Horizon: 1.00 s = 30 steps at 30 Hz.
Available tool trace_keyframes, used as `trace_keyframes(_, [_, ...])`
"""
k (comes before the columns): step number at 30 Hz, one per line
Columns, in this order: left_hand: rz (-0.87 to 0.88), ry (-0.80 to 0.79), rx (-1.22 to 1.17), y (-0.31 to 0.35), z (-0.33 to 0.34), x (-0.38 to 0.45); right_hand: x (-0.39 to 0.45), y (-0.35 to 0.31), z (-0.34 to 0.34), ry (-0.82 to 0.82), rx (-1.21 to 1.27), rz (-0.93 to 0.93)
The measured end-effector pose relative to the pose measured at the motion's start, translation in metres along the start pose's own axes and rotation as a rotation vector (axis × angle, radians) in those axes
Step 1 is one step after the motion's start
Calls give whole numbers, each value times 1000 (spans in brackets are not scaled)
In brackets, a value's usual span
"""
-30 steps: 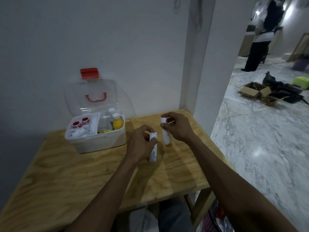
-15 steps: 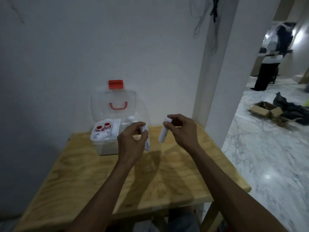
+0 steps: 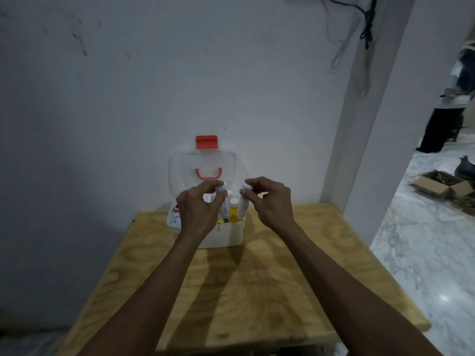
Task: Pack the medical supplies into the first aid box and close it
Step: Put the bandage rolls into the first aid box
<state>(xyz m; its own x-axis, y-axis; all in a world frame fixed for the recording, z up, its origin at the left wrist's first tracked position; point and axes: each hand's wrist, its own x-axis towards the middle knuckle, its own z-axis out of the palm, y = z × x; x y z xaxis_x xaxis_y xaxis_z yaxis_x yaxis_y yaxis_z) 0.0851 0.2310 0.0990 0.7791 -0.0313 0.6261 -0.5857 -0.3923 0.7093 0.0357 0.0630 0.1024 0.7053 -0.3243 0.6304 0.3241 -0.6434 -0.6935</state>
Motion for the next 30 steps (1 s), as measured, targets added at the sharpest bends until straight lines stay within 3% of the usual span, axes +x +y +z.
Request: trace_keyframes(30, [-66,-289,307,-27,19,-14,-20,36,29,-210,-269,147])
